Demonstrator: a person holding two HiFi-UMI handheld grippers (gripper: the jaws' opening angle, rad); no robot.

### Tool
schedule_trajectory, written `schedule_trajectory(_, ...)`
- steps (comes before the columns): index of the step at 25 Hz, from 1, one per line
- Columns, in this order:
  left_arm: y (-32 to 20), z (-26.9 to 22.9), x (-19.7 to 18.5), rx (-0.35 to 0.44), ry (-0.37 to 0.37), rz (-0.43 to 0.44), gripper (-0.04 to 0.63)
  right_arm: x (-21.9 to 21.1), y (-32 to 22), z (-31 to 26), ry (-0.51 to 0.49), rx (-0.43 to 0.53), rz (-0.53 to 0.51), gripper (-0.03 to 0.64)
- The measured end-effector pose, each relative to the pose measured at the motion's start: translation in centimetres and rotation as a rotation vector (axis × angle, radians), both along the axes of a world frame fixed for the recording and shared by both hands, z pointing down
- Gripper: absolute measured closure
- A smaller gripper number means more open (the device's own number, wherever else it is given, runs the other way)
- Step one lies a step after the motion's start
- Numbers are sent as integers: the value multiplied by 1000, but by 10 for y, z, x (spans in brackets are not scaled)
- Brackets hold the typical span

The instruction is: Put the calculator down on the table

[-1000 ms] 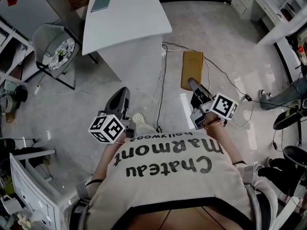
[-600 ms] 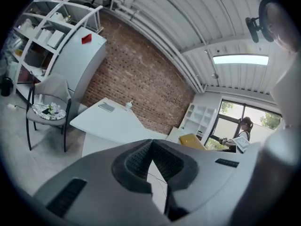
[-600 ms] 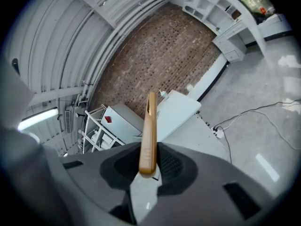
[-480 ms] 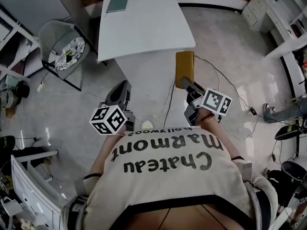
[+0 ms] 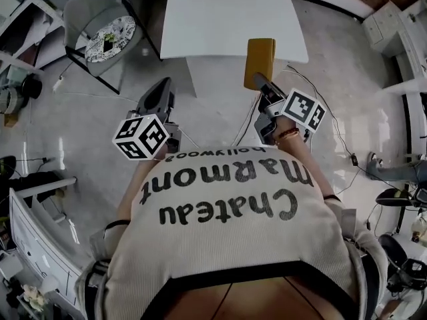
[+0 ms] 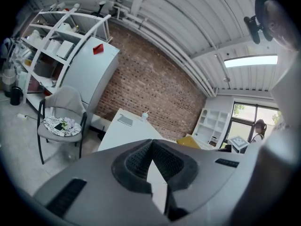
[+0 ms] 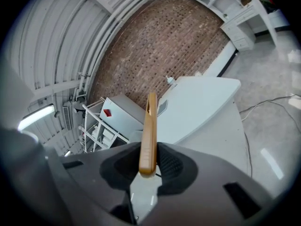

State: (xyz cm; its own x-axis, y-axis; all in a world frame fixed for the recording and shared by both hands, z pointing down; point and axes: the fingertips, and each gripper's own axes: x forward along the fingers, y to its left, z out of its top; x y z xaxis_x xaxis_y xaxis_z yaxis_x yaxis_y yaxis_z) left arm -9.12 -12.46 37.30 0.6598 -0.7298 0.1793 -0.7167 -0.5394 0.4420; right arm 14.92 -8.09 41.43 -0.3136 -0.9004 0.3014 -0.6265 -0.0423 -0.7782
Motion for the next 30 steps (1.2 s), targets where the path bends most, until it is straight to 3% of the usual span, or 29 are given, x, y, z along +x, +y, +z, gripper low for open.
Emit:
schedule_trajectory(8, -31, 37, -43, -81, -30, -96, 592, -46, -44, 36, -6, -96, -85, 526)
schedule_trajectory(16, -59, 71, -63, -170, -18, -217, 592, -58, -97, 66, 11, -171, -178, 526)
schedule_trajectory(23, -104, 70, -77, -164, -32, -341, 592, -60, -175, 89, 32, -221, -280, 526)
schedule_trajectory(30, -133, 70, -97, -162, 0, -489, 592, -71, -247, 99, 38, -243, -387, 526)
